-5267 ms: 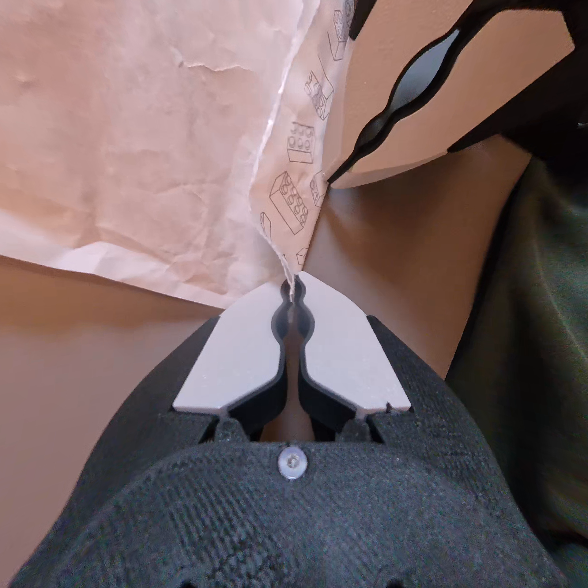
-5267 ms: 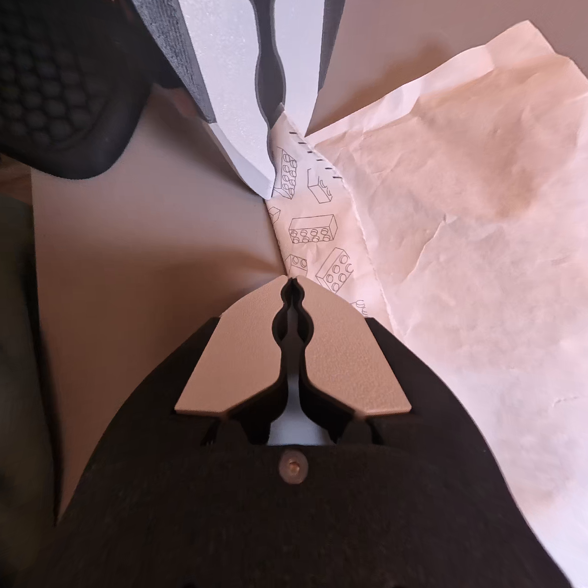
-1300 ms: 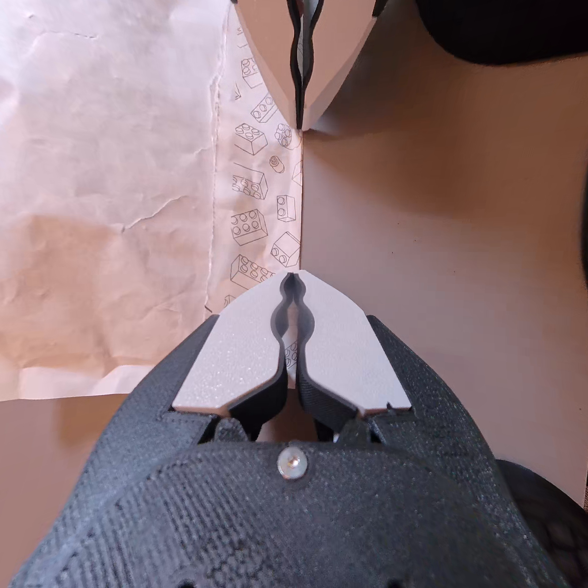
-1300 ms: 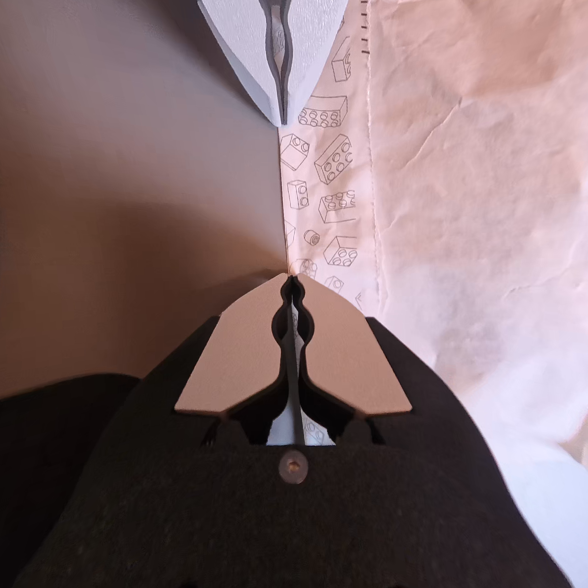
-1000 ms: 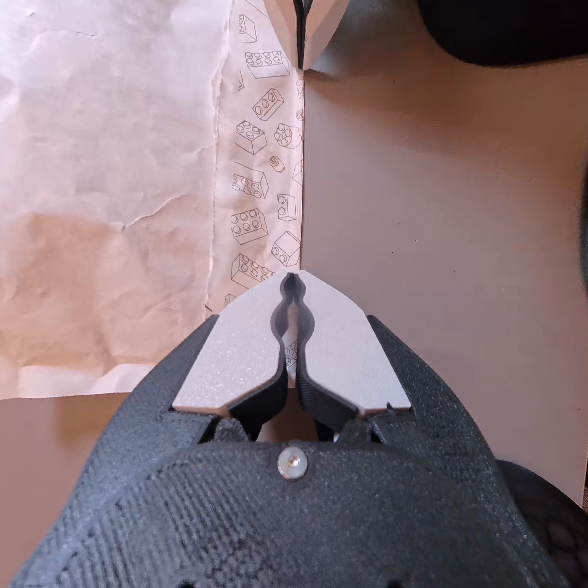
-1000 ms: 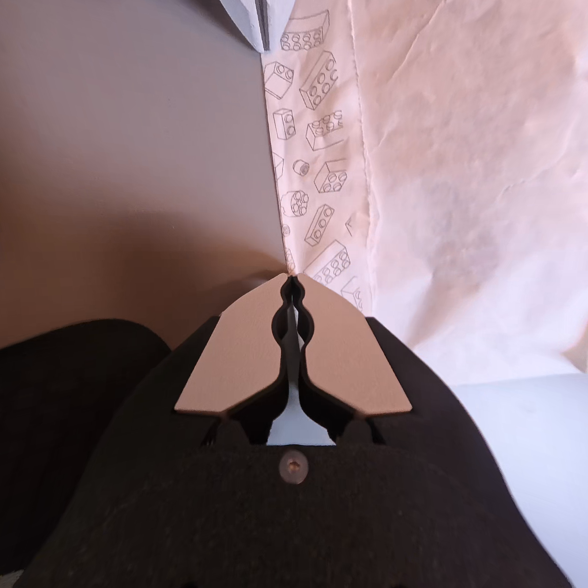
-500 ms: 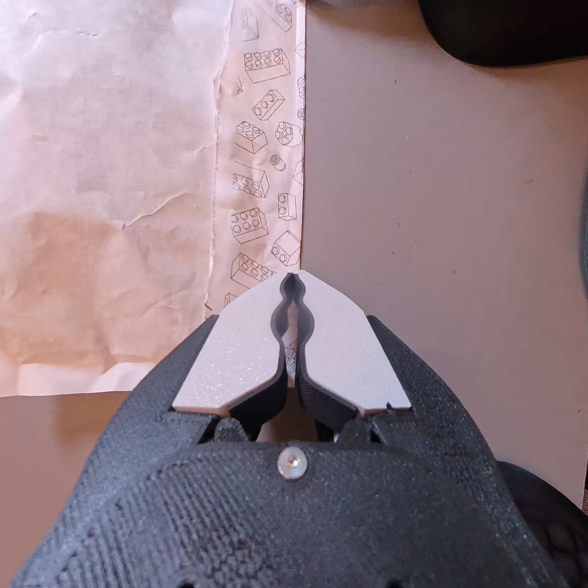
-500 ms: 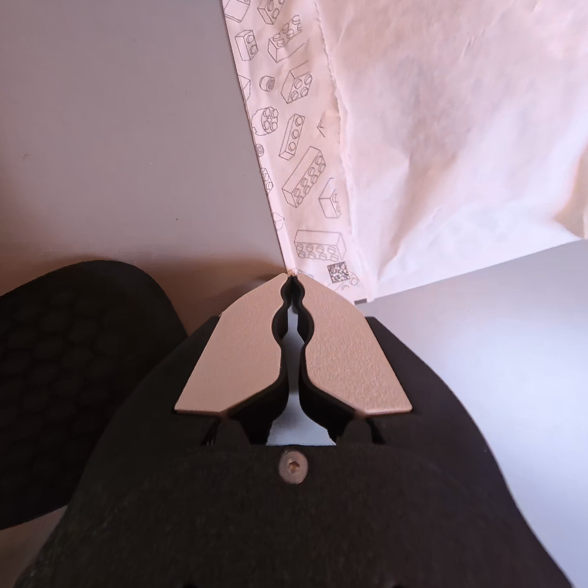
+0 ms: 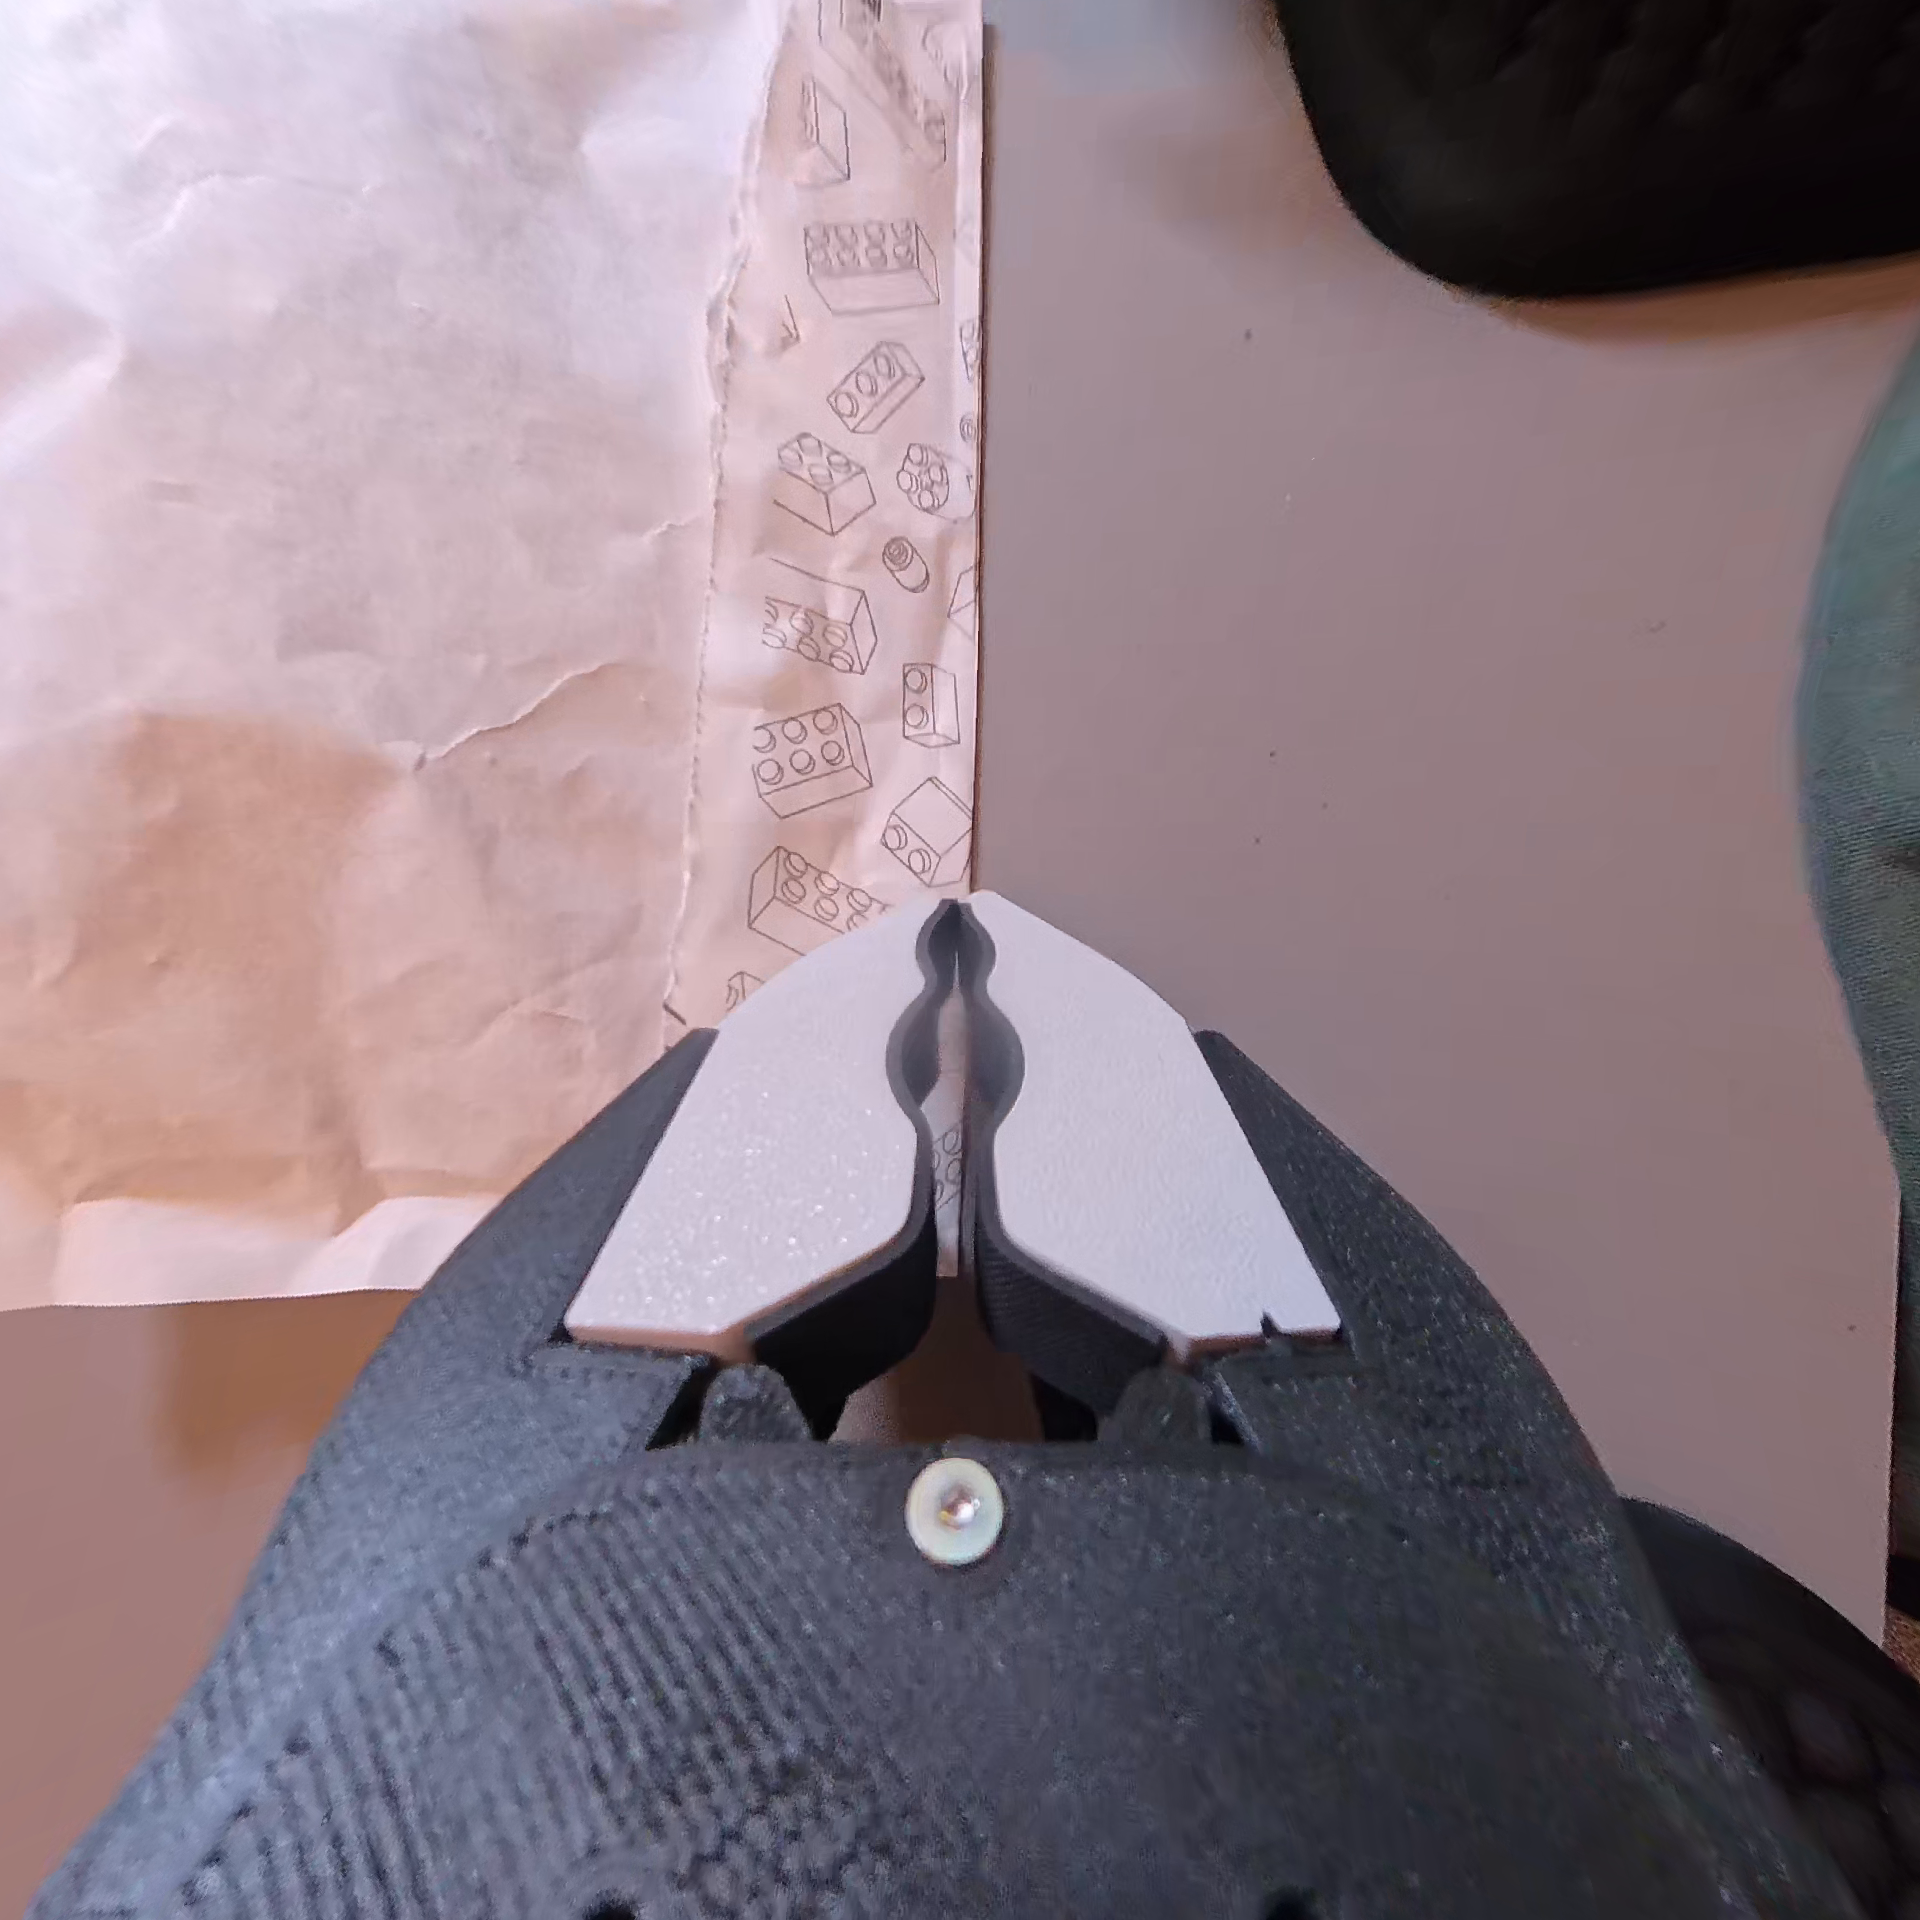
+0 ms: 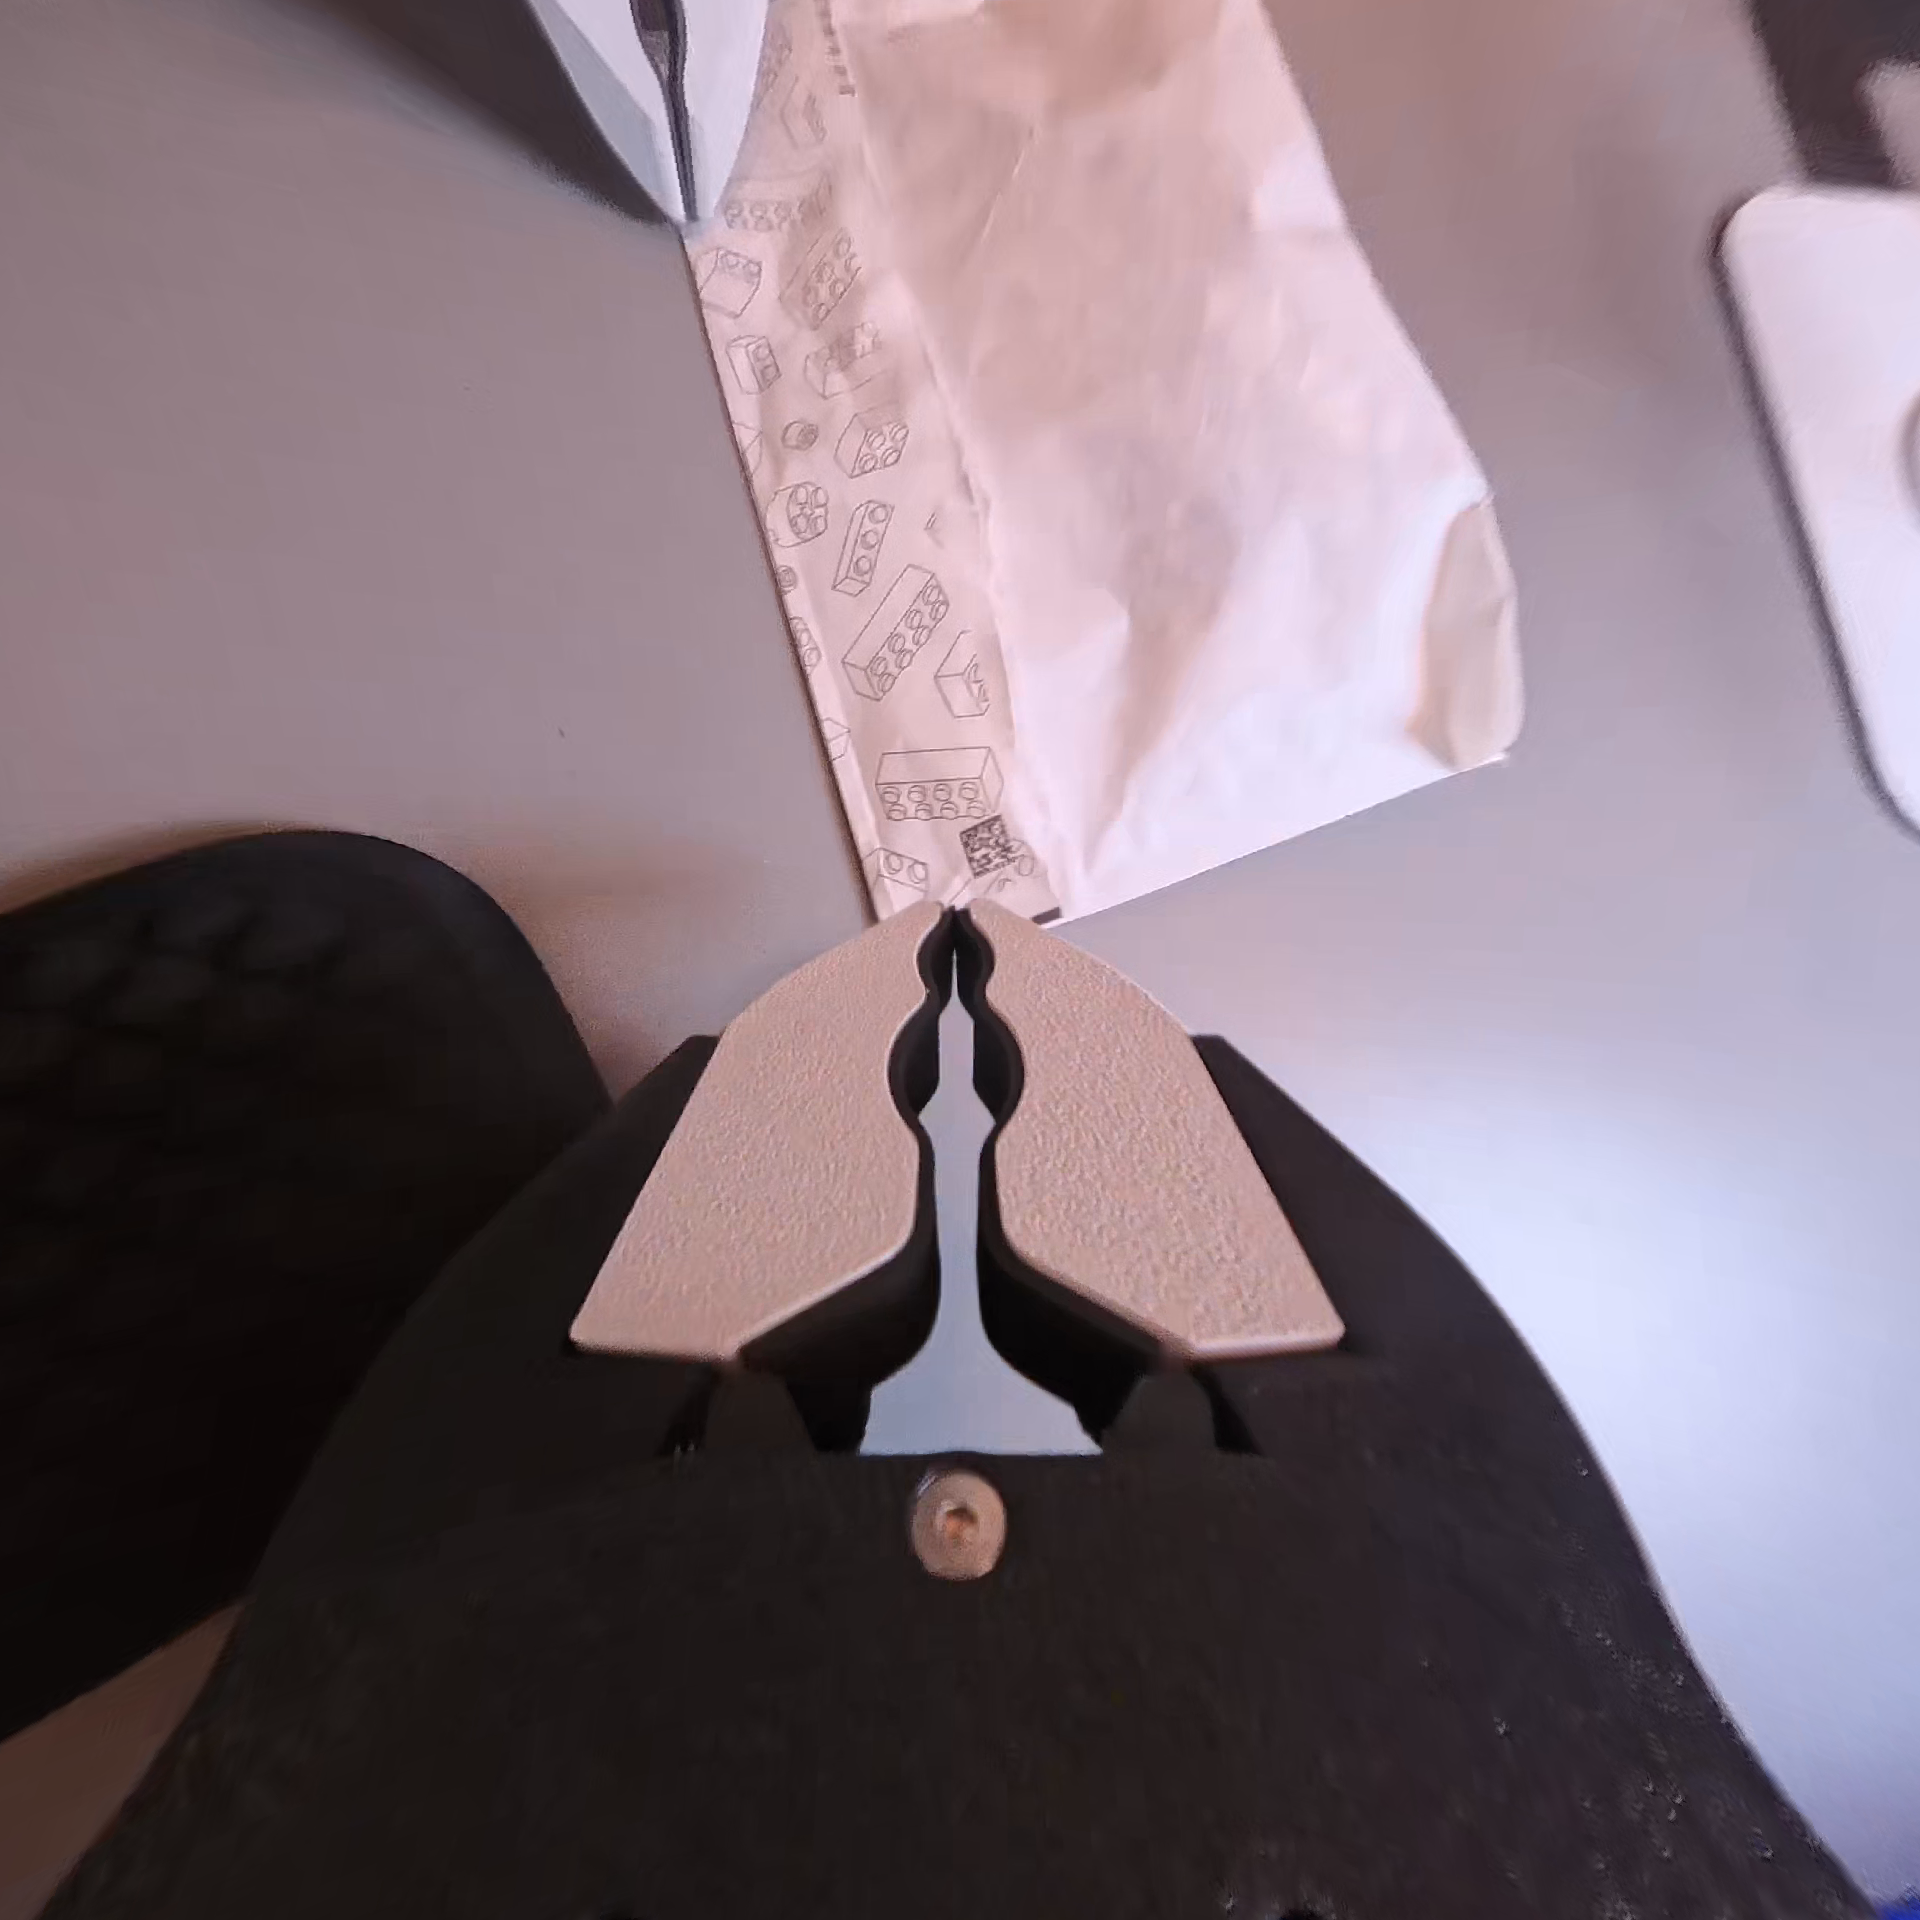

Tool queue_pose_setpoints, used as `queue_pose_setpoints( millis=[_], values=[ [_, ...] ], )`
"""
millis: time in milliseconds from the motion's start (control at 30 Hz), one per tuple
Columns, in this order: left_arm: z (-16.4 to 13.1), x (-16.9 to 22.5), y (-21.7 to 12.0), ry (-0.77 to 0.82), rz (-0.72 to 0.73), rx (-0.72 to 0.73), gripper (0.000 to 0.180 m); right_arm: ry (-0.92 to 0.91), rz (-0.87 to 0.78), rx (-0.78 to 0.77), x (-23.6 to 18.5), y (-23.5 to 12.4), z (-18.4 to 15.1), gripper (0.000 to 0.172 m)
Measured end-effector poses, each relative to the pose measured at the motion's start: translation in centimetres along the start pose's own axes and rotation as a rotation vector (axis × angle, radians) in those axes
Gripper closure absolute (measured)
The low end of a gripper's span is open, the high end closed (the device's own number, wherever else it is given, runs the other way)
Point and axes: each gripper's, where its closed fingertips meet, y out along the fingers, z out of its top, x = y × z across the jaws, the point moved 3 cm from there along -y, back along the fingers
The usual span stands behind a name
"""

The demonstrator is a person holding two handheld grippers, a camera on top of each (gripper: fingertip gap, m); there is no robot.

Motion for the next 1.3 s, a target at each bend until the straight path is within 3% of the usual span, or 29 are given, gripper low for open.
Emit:
queue_pose_setpoints(
  millis=[67,100,133,233,333,367,433,600,667,700,900,1000,1067,1133,1200,1300],
  values=[
    [0.7,0.0,-0.6,0.002,0.003,0.053,0.180,-0.080,-0.058,-0.030,0.0,0.0,-0.3,0.172],
    [1.0,-0.2,-1.1,0.013,0.026,0.066,0.180,-0.082,-0.055,-0.029,-0.4,0.4,-0.4,0.133],
    [1.2,-0.4,-1.5,0.029,0.052,0.072,0.180,-0.076,-0.046,-0.045,-0.7,0.9,-0.7,0.117],
    [1.8,-0.6,-3.1,0.052,0.116,0.120,0.180,-0.162,-0.108,-0.068,-0.8,2.0,-0.9,0.111],
    [1.6,-0.3,-4.6,0.085,0.210,0.152,0.176,-0.107,-0.076,-0.053,-0.8,2.7,-0.8,0.109],
    [1.3,-0.3,-4.6,0.061,0.244,0.151,0.095,-0.065,-0.058,-0.038,-0.5,3.0,-0.7,0.109],
    [-0.3,-0.1,-4.4,0.056,0.285,0.057,0.082,0.025,0.005,-0.017,0.2,3.7,-0.7,0.110],
    [-1.6,0.7,-4.4,0.244,0.449,0.020,0.107,0.122,0.136,-0.060,0.1,4.3,-0.3,0.144],
    [-2.2,0.7,-3.9,0.329,0.485,-0.031,0.113,0.223,0.186,-0.040,0.1,4.1,0.2,0.170],
    [-2.4,0.5,-3.6,0.373,0.503,-0.060,0.117,0.294,0.225,-0.020,0.1,3.9,0.6,0.171],
    [-2.3,-0.5,-3.2,0.641,0.626,-0.163,0.135,0.657,0.487,0.125,-0.4,2.5,2.7,0.172],
    [-2.0,-1.7,-3.7,0.772,0.777,-0.212,0.139,0.810,0.660,0.258,-0.6,1.5,4.3,0.172],
    [-1.3,-2.7,-4.7,0.871,0.926,-0.221,0.161,0.839,0.720,0.303,-0.8,1.1,5.0,0.172],
    [-1.0,-3.3,-5.3,0.882,0.966,-0.215,0.179,0.837,0.757,0.344,-1.2,0.7,5.7,0.172],
    [-0.3,-3.4,-6.0,0.826,0.925,-0.169,0.180,0.780,0.722,0.379,-1.2,0.0,6.3,0.170],
    [1.8,-3.6,-8.1,0.565,0.764,-0.011,0.180,0.533,0.385,0.492,1.1,-2.1,6.8,0.132]
  ],
)
